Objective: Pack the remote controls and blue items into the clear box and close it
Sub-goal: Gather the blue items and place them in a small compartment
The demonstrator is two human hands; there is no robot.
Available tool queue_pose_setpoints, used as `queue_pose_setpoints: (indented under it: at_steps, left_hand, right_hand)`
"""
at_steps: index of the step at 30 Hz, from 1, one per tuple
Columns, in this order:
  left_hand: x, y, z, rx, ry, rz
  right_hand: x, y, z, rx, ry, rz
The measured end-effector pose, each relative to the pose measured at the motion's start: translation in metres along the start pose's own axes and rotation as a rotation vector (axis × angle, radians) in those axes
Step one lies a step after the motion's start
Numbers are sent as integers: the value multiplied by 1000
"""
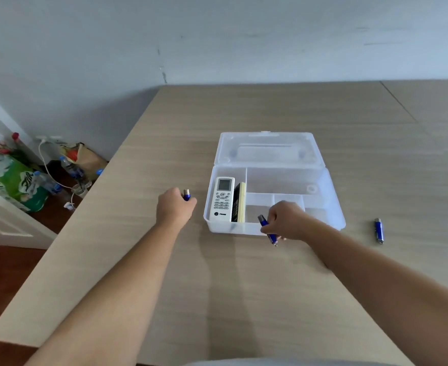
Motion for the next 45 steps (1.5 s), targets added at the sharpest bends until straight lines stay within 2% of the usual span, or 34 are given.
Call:
queue_pose_setpoints:
  at_steps: [3,6,11,17,21,27,30,33,36,38,41,45]
  left_hand:
    - [-59,1,-4,41,-153,-104]
    - [-111,-29,-23,157,-272,-154]
    - [-161,-106,-56,386,-346,-172]
    - [-172,-163,-68,455,-363,-99]
    - [-172,-175,-66,457,-343,-155]
    - [-178,-176,-65,451,-349,-244]
    - [-180,-180,-66,450,-343,-224]
    - [-189,-185,-71,462,-345,-171]
    - [-204,-198,-81,495,-366,-39]
    - [-213,-210,-92,521,-397,116]
    - [-219,-232,-106,522,-412,355]
    - [-212,-249,-105,519,-258,377]
  right_hand:
    - [-17,50,0,-179,7,110]
    - [-49,83,1,-312,-23,199]
    - [-93,100,5,-425,-33,132]
    - [-112,77,19,-364,-4,-156]
    - [-116,58,32,-261,20,-511]
    - [-117,50,41,-187,32,-862]
    - [-117,56,37,-199,35,-912]
    - [-127,66,30,-274,69,-720]
    - [-147,84,12,-504,44,-252]
    - [-164,86,-1,-585,-43,47]
    - [-180,77,-8,-568,-108,271]
    - [-194,68,-9,-504,-144,430]
Point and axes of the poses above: each hand's wrist, its own z-axis towards the middle knuckle, its own y-axis out of the back of the hand, x = y × z, the point moved 7 cm from there along z, towards the middle knuckle, and after that the axes turned 3 degrees about y, right-handed, at the moved point
